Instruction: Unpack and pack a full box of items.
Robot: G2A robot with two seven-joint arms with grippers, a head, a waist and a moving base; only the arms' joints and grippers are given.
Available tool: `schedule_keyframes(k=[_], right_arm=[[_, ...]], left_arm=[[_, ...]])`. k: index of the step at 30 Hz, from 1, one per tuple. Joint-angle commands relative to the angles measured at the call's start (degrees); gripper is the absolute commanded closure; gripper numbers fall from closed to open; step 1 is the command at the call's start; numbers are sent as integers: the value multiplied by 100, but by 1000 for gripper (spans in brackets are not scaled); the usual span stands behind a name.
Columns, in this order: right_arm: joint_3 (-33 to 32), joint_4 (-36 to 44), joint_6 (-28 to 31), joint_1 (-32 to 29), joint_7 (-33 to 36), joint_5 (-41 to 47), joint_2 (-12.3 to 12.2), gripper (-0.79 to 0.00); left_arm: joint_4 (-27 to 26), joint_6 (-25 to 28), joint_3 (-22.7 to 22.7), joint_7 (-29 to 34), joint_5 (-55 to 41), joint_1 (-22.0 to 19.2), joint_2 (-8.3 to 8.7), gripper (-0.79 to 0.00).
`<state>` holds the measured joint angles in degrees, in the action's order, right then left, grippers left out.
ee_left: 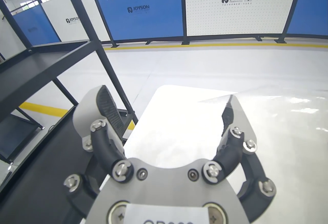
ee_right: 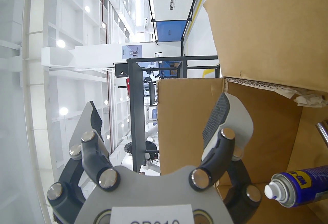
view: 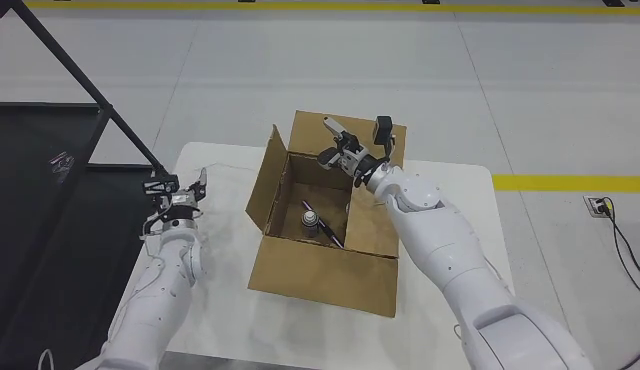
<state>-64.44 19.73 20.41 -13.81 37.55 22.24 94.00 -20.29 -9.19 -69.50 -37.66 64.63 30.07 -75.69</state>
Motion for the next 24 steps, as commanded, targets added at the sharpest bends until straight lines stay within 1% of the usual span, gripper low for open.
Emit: schedule_keyframes(k=[1, 13, 24], right_arm=[[-4, -5, -8, 3, 9, -12, 1, -785], [-13, -22, -27, 13, 98, -124, 15, -785], [-23, -19, -35, 16, 109, -231, 24, -785]], left_arm=[[-1, -10, -41, 41, -43, 25, 12, -785], [204, -23, -164, 533, -60, 62, 79, -785], [519, 85, -195, 1075, -140, -85, 67, -785]])
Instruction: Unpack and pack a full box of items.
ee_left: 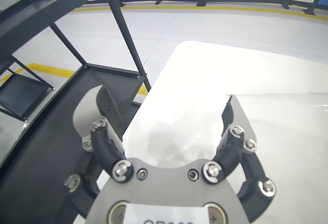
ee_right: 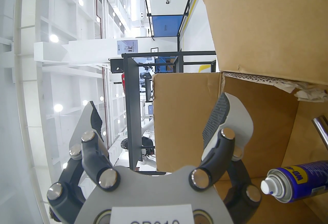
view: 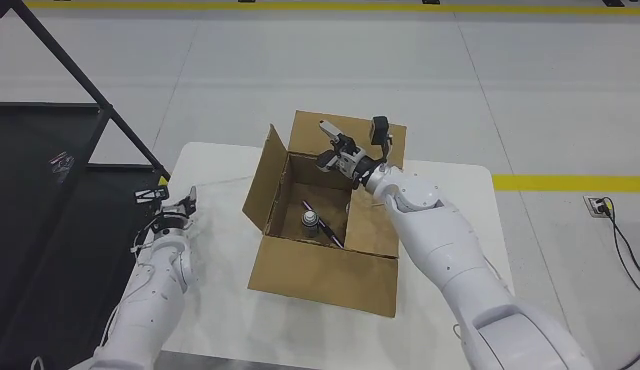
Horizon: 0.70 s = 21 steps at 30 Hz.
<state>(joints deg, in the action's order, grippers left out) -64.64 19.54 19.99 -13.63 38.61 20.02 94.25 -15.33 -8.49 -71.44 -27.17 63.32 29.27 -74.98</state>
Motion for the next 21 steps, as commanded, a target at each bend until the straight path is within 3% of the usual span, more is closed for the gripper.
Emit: schedule_keyframes(k=[1, 9, 16, 21], right_arm=[[-9, -5, 6, -4, 4, -11, -2, -785], [-48, -17, -20, -16, -5, -39, -9, -785], [-60, -11, -40, -18, -8, -75, 0, -785], [-65, -15, -63, -12, -5, -105, 6, -785]], left_arm=[[42, 40, 4, 50, -11, -7, -8, -785], [39, 273, 102, -10, 127, 37, -39, -785], [-101, 1747, 243, -161, 620, 76, 127, -785], [-263, 3194, 368, 28, 1119, 116, 319, -785]])
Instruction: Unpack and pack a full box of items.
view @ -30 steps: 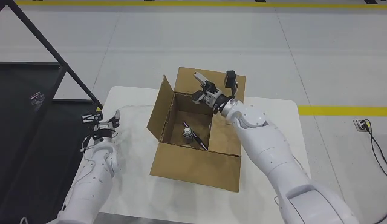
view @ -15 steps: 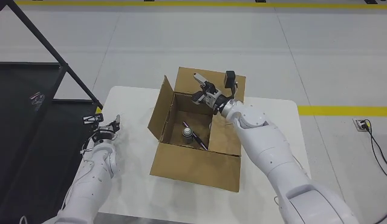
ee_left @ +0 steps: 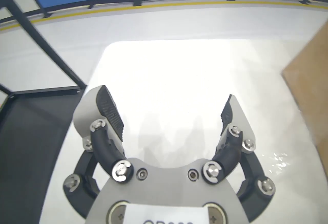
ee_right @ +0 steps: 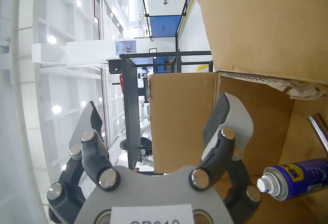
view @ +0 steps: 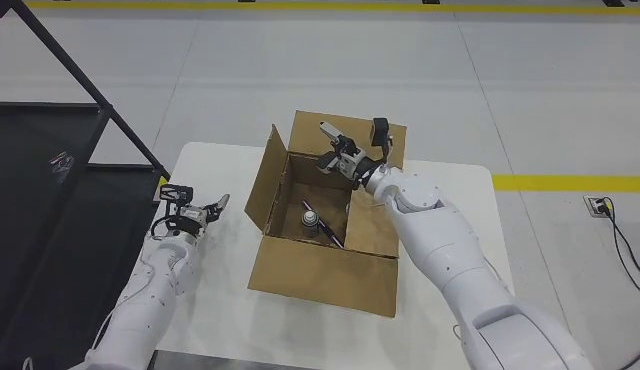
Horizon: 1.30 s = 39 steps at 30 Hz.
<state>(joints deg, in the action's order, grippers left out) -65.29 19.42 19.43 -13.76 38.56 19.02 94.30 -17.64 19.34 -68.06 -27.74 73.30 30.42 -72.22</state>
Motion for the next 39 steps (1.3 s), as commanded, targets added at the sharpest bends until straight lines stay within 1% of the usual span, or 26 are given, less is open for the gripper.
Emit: schedule_keyframes(k=[1, 4, 10, 11, 13, 17, 19, 28, 34, 39], right_arm=[[-2, -1, -14, 4, -3, -9, 4, -785], [2, 7, -28, 11, -8, -24, 15, -785], [1, -13, -50, 23, -28, -55, 31, -785], [0, -18, -53, 23, -35, -63, 32, -785], [-7, -23, -56, 22, -45, -63, 35, -785], [-19, -23, -56, 25, -44, -74, 38, -785], [-23, -21, -62, 27, -44, -79, 41, -785], [-57, -27, -53, 18, -74, -121, 35, -785], [-99, -24, -61, 2, -80, -131, 18, -785], [-129, -16, -60, -15, -83, -135, 7, -785]], left_arm=[[-70, 712, 70, 188, 258, -10, 83, -785], [-206, 1449, 150, 353, 538, -25, 180, -785], [-510, 2184, 203, 349, 743, 42, 293, -785], [-537, 2230, 204, 390, 766, 37, 309, -785], [-585, 2127, 227, 557, 782, 28, 304, -785], [-617, 2245, 308, 895, 605, -25, 223, -785], [-601, 2207, 369, 1062, 549, -74, 169, -785], [-393, 1229, 719, 1560, 498, -288, -150, -785], [-112, 614, 716, 1614, 63, -474, -348, -785], [90, 134, 614, 1495, -315, -616, -441, -785]])
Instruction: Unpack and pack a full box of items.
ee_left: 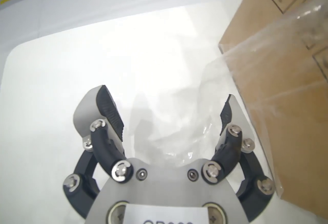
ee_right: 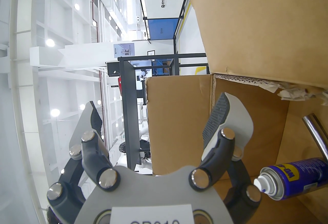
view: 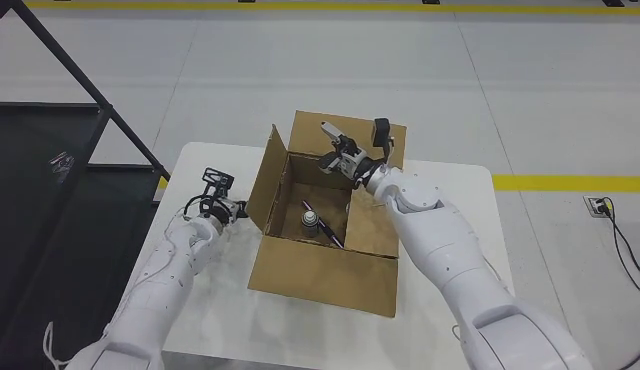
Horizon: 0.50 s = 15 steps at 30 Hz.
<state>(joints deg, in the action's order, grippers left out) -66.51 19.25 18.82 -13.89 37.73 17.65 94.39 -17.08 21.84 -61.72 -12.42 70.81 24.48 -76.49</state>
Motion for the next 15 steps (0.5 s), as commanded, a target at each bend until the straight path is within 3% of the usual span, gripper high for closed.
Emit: schedule_keyframes(k=[1, 5, 9, 15], right_arm=[[-11, 3, 0, -4, 1, -2, -4, -785], [-33, 13, 1, -8, 1, -3, -10, -785], [-42, 20, -13, -2, 23, -13, -9, -785], [-58, -4, -22, 12, 43, -23, -7, -785]], left_arm=[[63, -221, -37, -83, -113, -43, -23, -785], [160, -709, -169, -277, -414, -106, -54, -785], [210, -563, -124, -288, -300, -147, -38, -785], [213, -899, -117, -451, -303, -71, -58, -785]])
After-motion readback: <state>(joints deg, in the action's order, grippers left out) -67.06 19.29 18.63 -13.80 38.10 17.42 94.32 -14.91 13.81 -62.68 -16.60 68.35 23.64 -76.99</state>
